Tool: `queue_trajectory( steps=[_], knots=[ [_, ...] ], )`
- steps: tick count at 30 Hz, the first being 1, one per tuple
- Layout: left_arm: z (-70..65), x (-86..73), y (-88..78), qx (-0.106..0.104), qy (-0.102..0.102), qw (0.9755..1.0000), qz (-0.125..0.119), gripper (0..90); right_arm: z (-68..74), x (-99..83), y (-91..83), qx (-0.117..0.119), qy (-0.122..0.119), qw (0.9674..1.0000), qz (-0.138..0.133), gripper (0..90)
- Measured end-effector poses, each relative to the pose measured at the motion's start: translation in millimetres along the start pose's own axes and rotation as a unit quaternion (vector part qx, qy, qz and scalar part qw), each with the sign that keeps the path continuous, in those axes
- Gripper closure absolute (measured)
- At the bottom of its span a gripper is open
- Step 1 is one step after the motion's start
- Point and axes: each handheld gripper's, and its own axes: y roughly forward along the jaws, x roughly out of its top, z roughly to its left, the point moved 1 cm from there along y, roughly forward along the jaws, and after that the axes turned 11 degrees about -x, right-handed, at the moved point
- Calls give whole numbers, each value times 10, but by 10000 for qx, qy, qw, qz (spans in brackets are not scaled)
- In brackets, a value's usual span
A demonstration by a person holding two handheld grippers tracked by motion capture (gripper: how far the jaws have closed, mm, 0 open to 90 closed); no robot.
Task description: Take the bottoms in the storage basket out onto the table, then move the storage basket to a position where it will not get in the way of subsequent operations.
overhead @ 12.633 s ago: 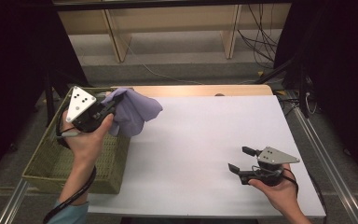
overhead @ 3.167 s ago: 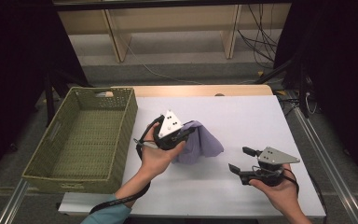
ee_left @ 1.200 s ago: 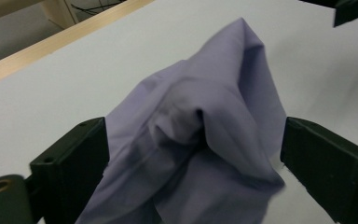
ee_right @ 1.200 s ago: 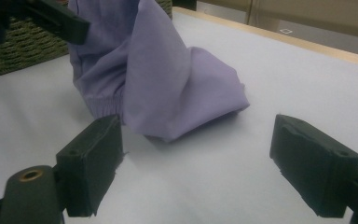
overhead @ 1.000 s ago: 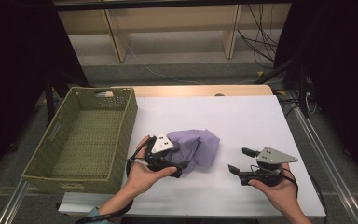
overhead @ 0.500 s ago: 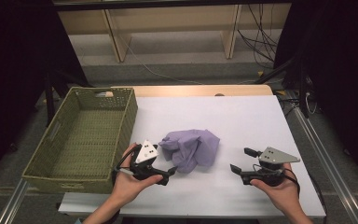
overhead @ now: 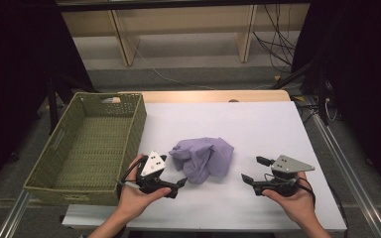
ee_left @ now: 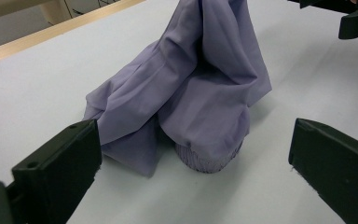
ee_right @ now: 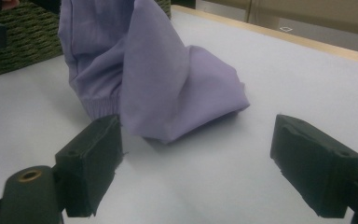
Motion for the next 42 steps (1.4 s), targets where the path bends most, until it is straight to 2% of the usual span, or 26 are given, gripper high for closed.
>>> queue_trajectory(
  steps=[15, 19, 24, 28, 35, 42],
  knots=[
    [-7, -25, 7, 81, 37, 10000, 34, 44, -7, 4, -1, 20, 5, 10000, -6, 176],
    [-11, -24, -3, 131, 58, 9999, 57, 90, -3, 10, 5, 0, 21, 10000, -16, 174],
    [-21, -43, -2, 98, 46, 9999, 103, 152, -14, -3, 26, 2, 50, 10000, 18, 175],
    [-60, -57, -3, 100, 94, 9997, 205, 162, -10, 4, 27, 13, 51, 10000, 7, 175],
    [-32, -80, -19, 189, 8, 9998, 96, 162, 1, 18, 37, 44, 8, 10000, -8, 175],
    [-5, -105, -20, 151, -67, 9999, 22, 157, -14, 30, 88, 25, 25, 10000, 37, 175]
  ],
)
